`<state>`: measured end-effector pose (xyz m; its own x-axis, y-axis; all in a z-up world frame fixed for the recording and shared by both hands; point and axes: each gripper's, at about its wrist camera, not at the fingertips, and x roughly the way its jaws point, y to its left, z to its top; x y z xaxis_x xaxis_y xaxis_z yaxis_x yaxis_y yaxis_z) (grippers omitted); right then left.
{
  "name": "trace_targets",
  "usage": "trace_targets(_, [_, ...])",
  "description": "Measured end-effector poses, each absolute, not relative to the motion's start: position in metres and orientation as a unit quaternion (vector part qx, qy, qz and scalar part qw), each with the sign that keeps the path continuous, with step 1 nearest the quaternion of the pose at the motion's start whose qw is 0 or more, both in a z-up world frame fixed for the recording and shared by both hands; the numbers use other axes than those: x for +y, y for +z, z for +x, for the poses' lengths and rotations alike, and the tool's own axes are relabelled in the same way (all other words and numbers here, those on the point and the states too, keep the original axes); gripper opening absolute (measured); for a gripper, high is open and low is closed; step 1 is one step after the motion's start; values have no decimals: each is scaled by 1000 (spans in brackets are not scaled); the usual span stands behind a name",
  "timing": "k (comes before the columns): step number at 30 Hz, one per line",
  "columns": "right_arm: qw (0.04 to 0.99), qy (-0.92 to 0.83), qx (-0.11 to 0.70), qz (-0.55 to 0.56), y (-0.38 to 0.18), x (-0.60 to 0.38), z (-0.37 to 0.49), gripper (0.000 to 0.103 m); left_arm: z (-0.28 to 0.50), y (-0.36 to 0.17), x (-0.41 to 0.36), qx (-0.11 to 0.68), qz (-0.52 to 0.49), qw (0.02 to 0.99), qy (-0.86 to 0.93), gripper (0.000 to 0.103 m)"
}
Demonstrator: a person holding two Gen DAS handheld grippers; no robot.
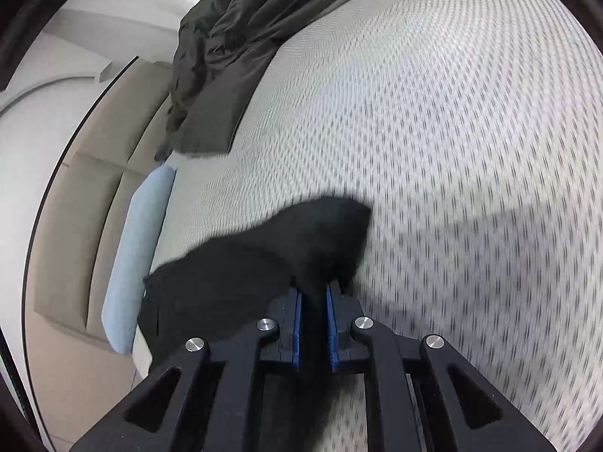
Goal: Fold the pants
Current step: 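Grasp the edge of the black pants with the right gripper and lift it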
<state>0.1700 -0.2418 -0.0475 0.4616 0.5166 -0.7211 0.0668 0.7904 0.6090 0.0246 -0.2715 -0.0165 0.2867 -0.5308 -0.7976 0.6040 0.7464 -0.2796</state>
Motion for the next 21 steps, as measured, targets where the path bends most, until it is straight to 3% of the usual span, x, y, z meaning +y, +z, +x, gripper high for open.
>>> trace_targets(5, [794,127,501,320,-46,-253,160,26,17,-5,-272,474,37,799,-369,50])
trace_targets(9, [782,149,506,331,-47,-247,95,40,11,17,-250,454,21,800,-392,50])
trace_targets(14, [770,199,491,355,-35,-232,-2,40,30,33,-214,432,-30,829,-355,53])
trace_targets(17, [796,203,477,312,-27,-213,-32,40,50,28,-197,431,-74,846,-305,55])
trace_targets(19, [801,190,489,288,-32,-201,-35,24,66,23,-202,439,-87,849,-281,55])
trace_targets(21, [802,174,497,282,-36,-197,-35,23,80,20,-213,448,-85,848,-271,55])
